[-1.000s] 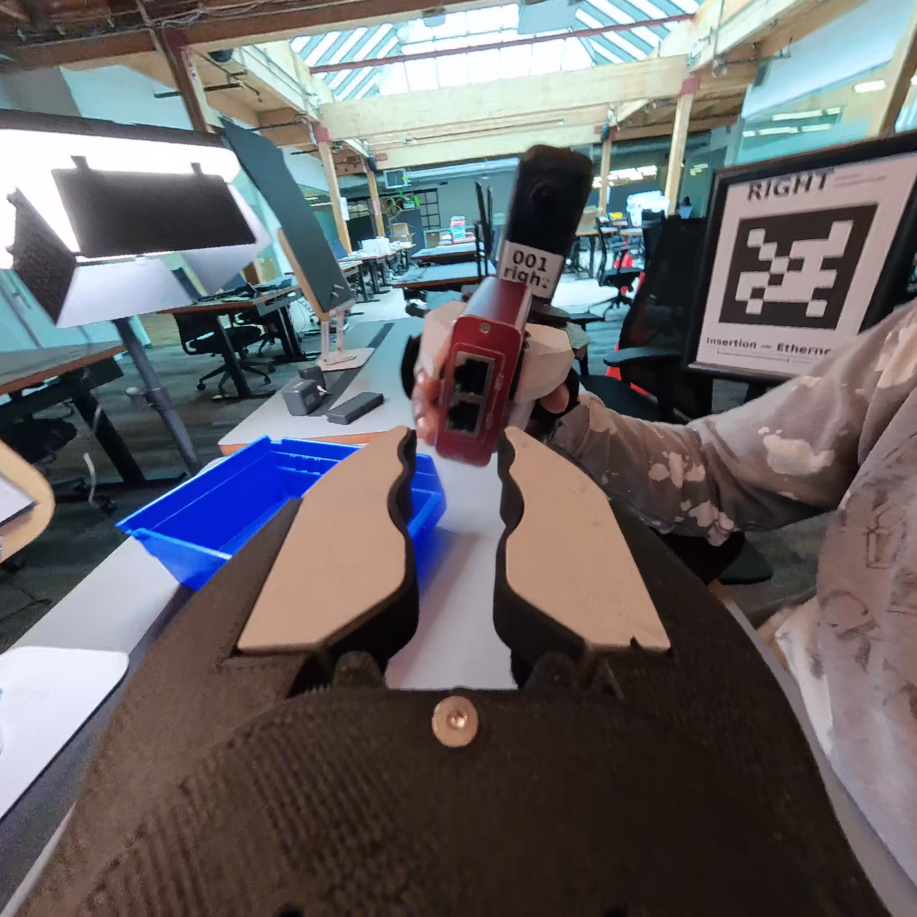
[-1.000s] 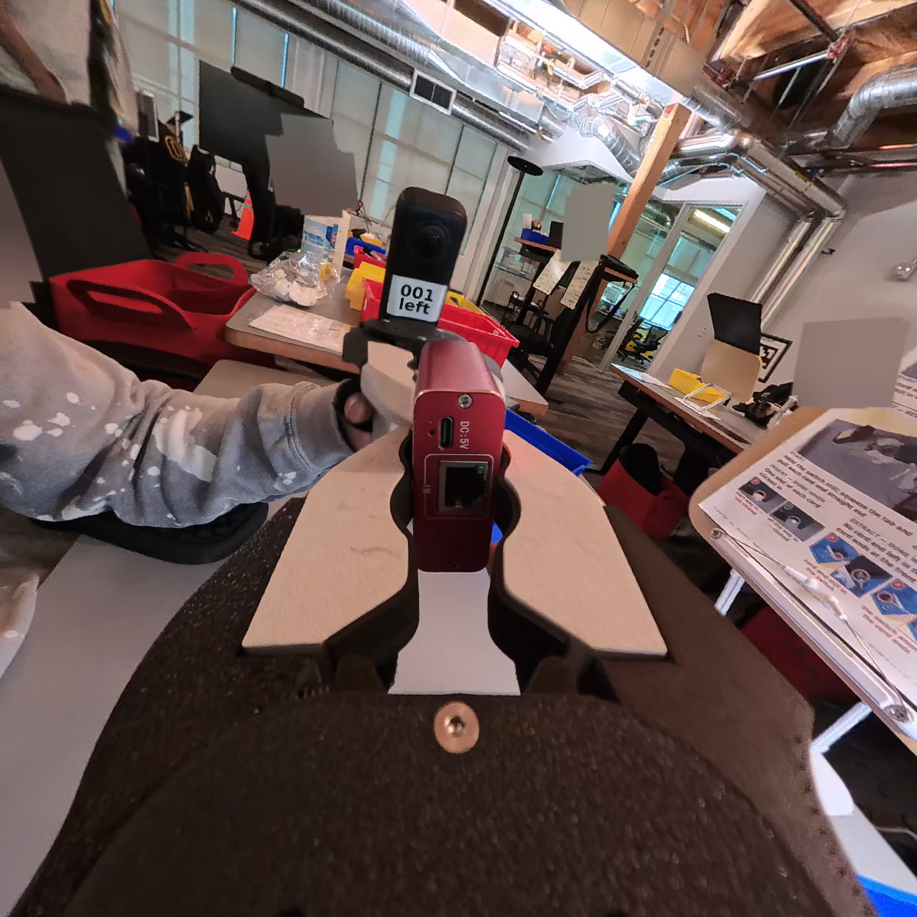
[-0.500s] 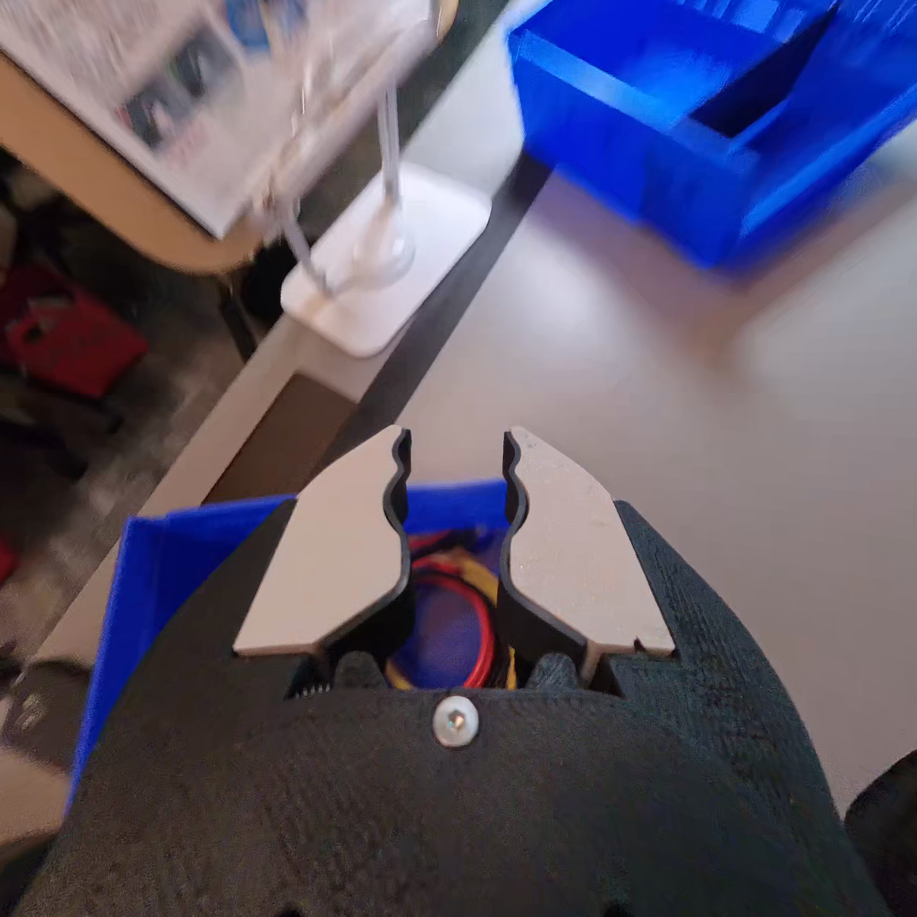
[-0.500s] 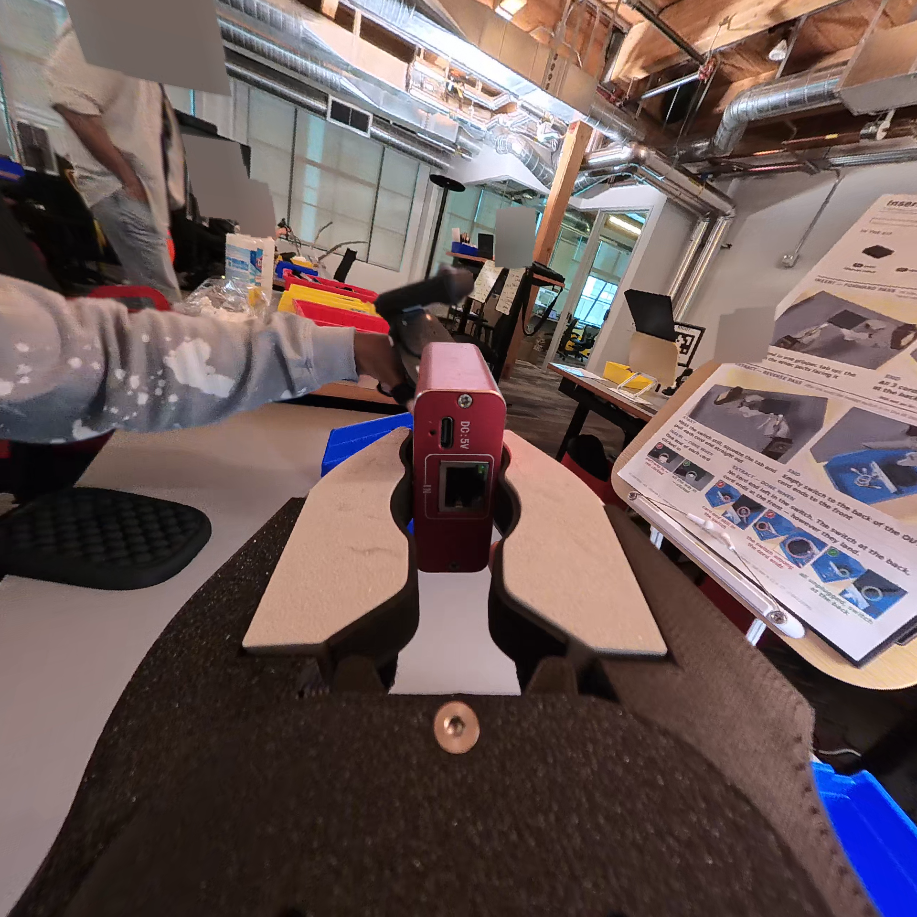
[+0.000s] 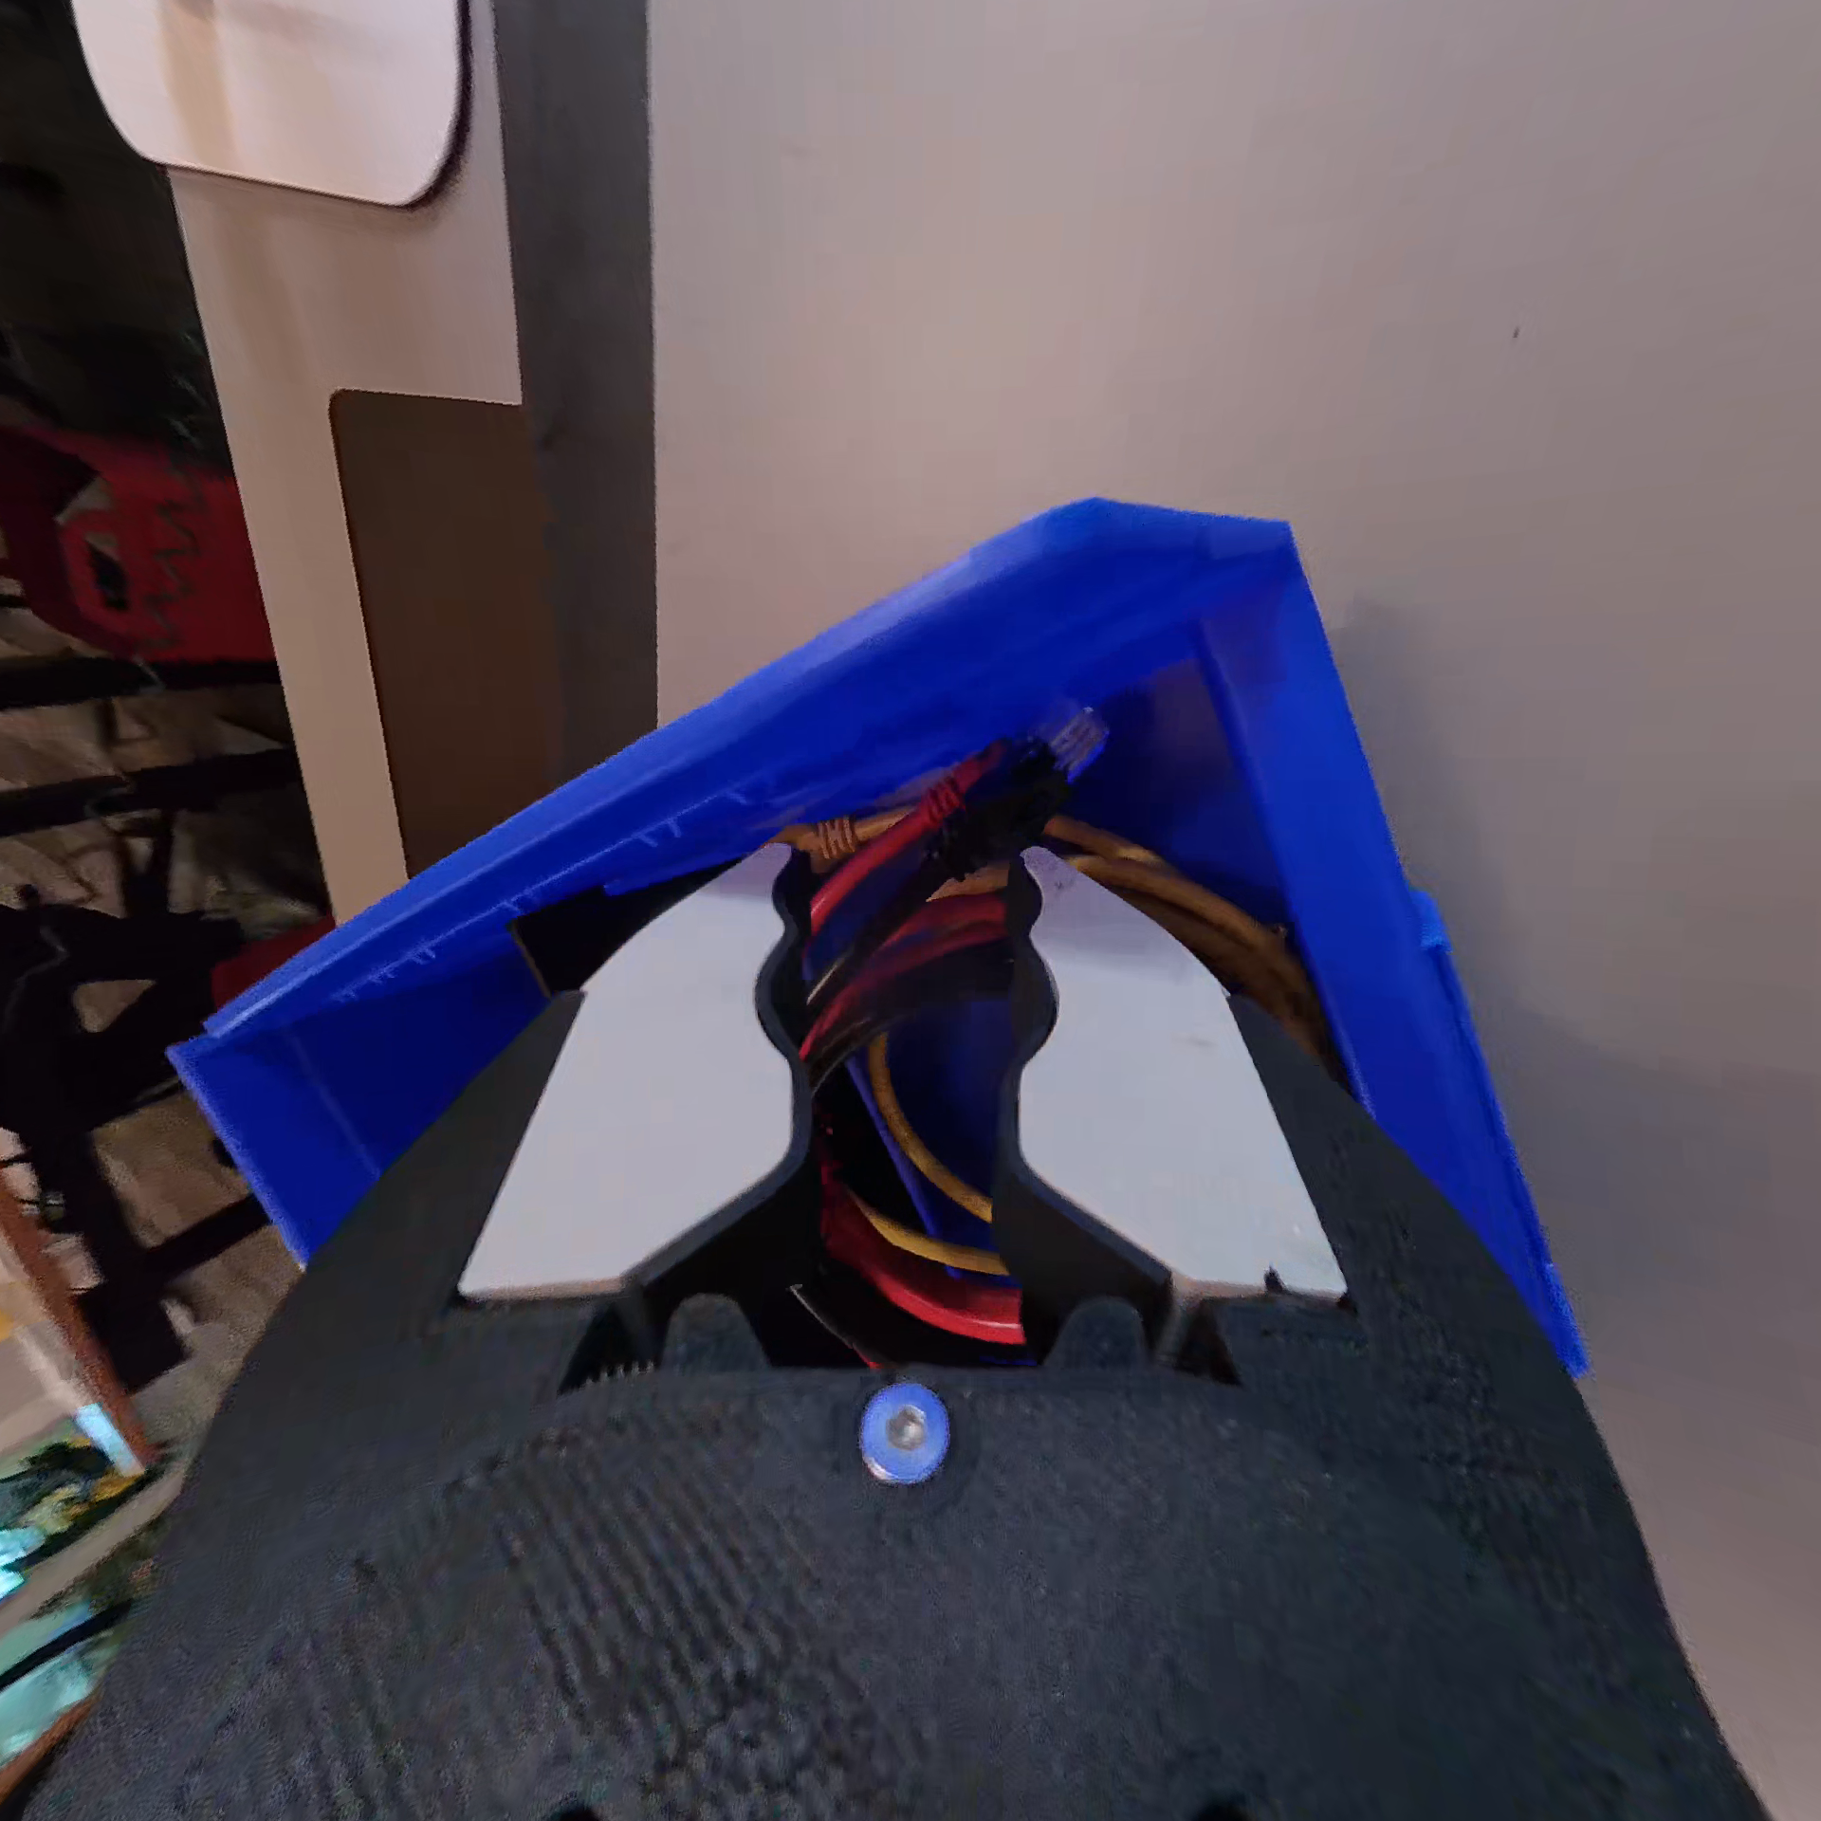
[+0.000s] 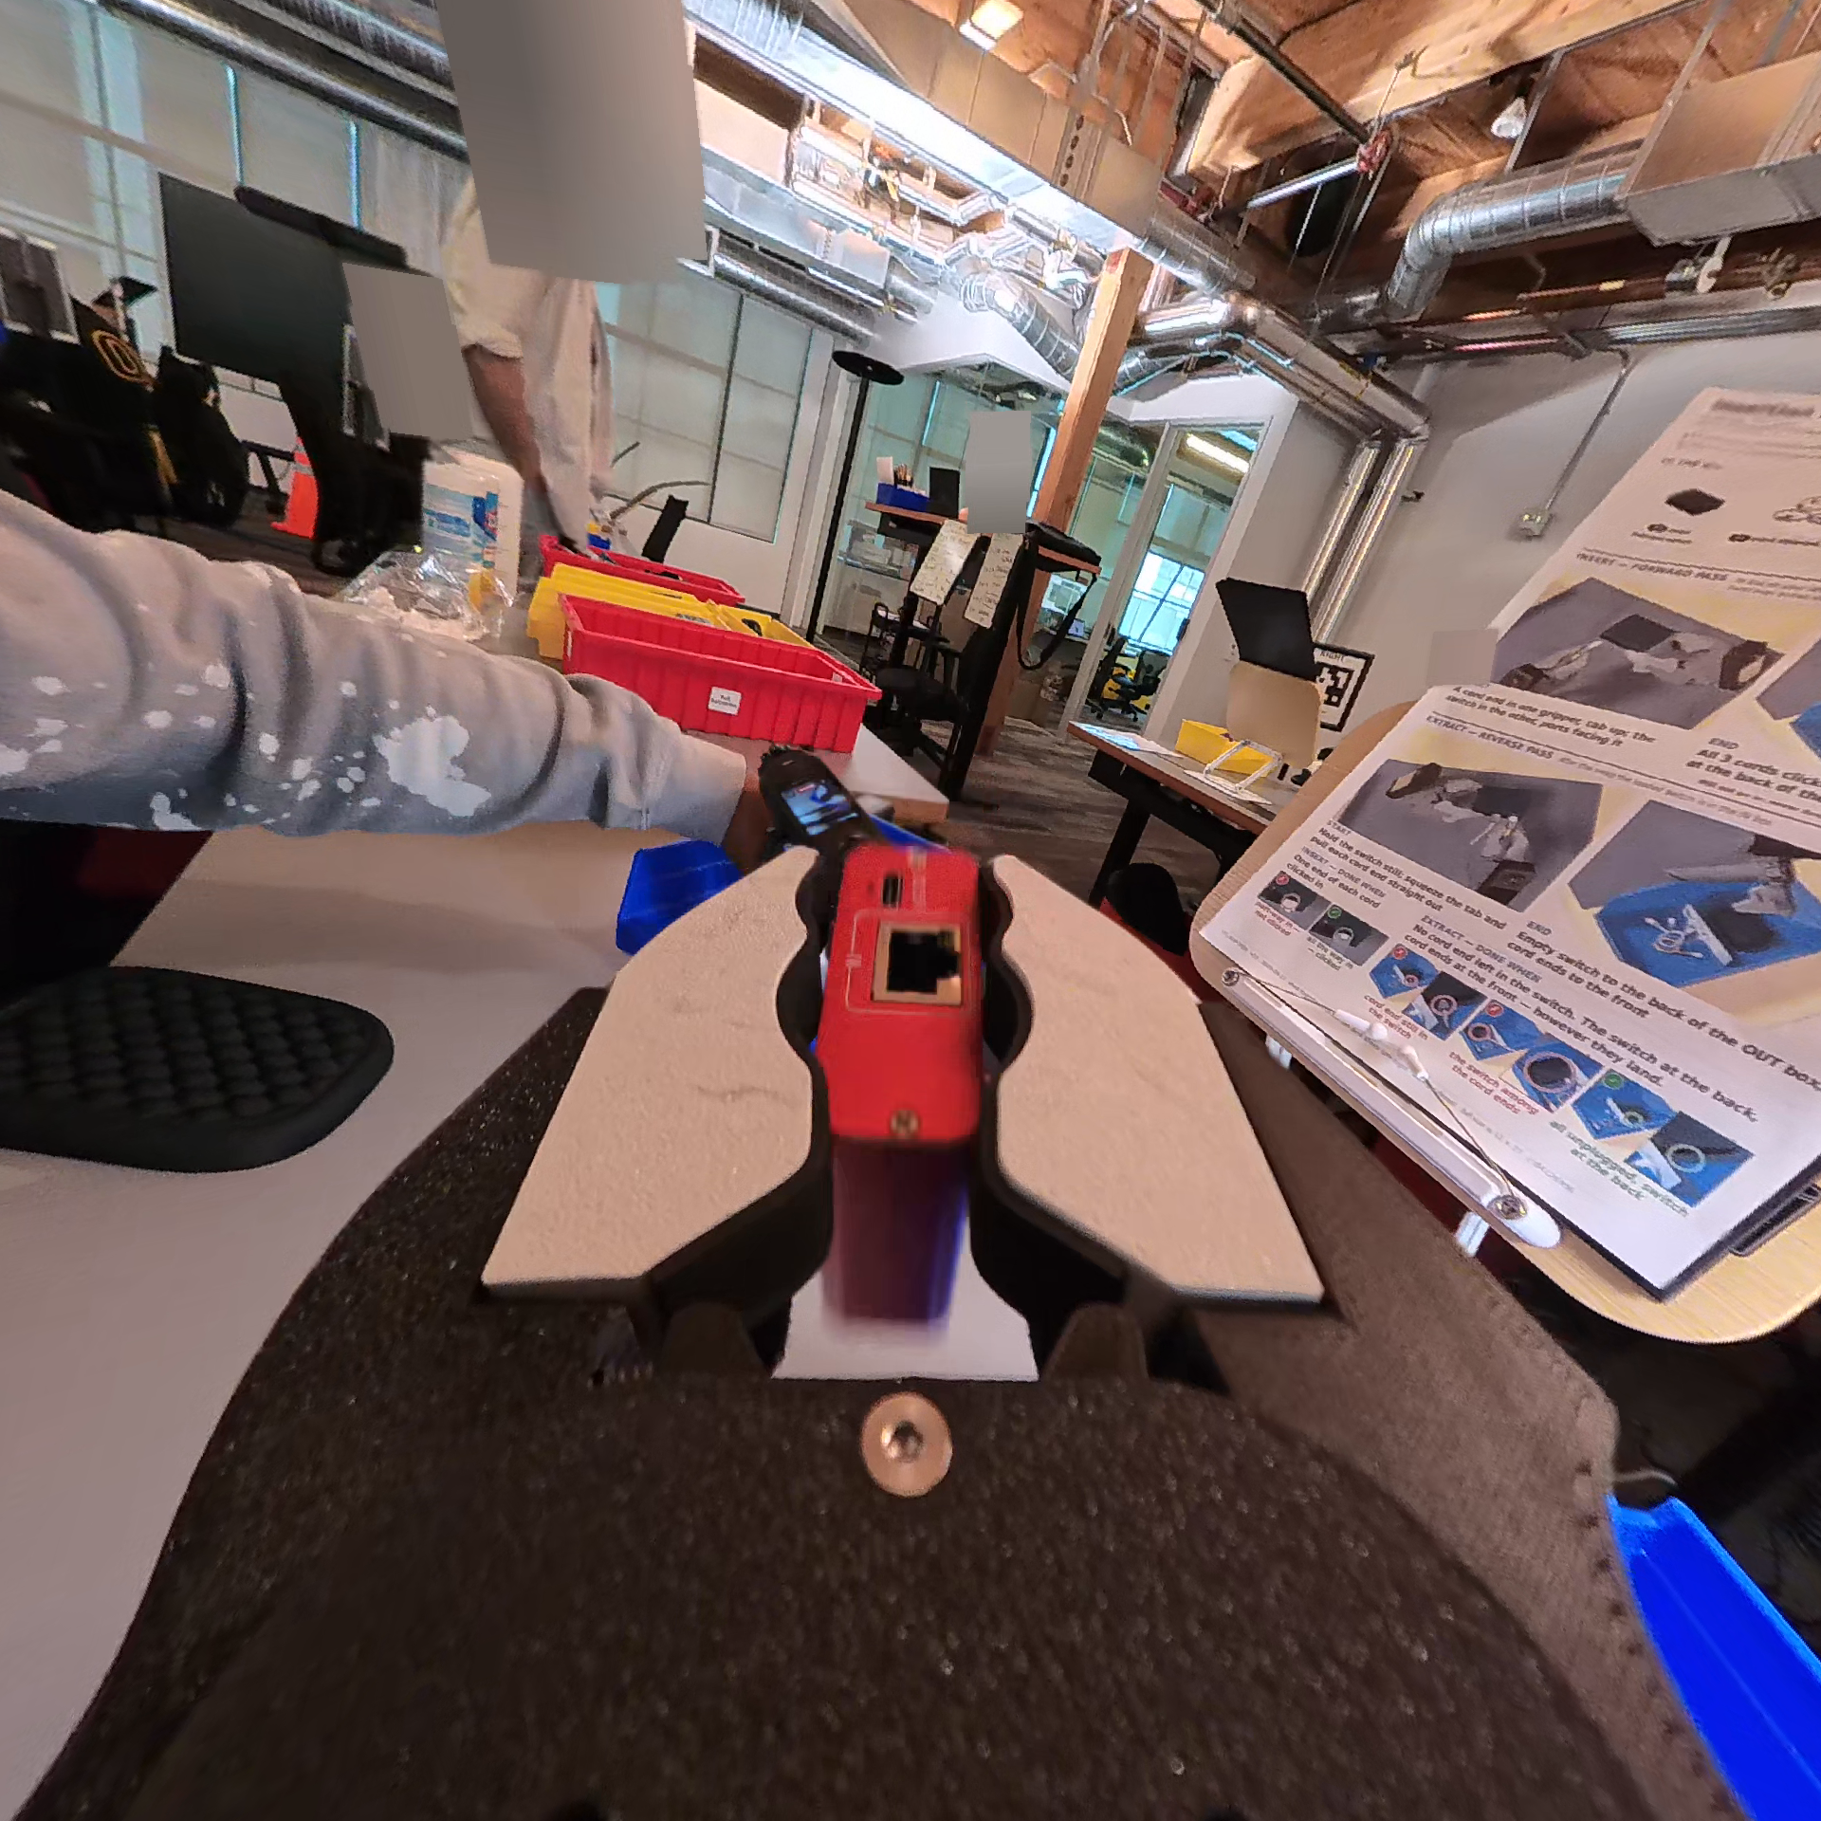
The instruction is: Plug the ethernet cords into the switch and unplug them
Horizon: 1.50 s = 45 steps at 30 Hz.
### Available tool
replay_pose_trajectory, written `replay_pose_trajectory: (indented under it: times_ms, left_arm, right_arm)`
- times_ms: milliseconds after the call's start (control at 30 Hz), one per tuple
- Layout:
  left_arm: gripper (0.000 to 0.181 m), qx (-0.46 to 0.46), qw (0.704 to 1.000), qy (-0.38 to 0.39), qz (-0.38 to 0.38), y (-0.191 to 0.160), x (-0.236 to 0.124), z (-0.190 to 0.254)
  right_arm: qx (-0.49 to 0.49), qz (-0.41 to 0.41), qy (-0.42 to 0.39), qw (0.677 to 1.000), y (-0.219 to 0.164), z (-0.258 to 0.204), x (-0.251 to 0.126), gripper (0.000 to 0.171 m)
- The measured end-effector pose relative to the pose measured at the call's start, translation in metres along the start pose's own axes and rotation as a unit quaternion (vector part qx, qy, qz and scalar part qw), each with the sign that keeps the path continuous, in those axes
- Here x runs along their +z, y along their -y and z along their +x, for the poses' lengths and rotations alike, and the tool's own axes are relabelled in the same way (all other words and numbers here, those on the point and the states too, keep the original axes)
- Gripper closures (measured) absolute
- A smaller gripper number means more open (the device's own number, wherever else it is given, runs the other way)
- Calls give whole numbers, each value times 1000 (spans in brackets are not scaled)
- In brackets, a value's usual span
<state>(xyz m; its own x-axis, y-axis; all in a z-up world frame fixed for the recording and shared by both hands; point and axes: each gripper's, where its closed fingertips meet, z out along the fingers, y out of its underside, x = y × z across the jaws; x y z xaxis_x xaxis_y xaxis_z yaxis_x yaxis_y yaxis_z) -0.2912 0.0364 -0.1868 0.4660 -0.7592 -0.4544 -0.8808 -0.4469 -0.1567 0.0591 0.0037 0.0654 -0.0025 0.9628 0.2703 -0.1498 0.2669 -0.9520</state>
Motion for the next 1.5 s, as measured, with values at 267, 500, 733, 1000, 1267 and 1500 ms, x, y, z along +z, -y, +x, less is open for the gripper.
replay_pose_trajectory:
  times_ms: [267,500,733,1000,1267,1500]
  left_arm:
    - [142,74,996,41,-41,-6,16,0]
    - [136,20,995,98,9,8,-28,-20]
    - [138,-113,947,133,269,89,-117,1]
    - [140,-115,938,18,326,157,-99,56]
    - [139,-141,743,-206,621,281,-185,139]
    - [181,-152,735,-179,636,259,-214,106]
  right_arm:
    - [16,-42,41,998,-23,-9,6,143]
    - [19,-55,56,997,-31,-16,15,143]
    - [57,-18,76,995,-32,-22,29,143]
    - [76,15,98,992,-26,-39,41,143]
    - [157,123,124,972,-16,-42,46,143]
    - [148,85,132,977,-23,-33,34,143]
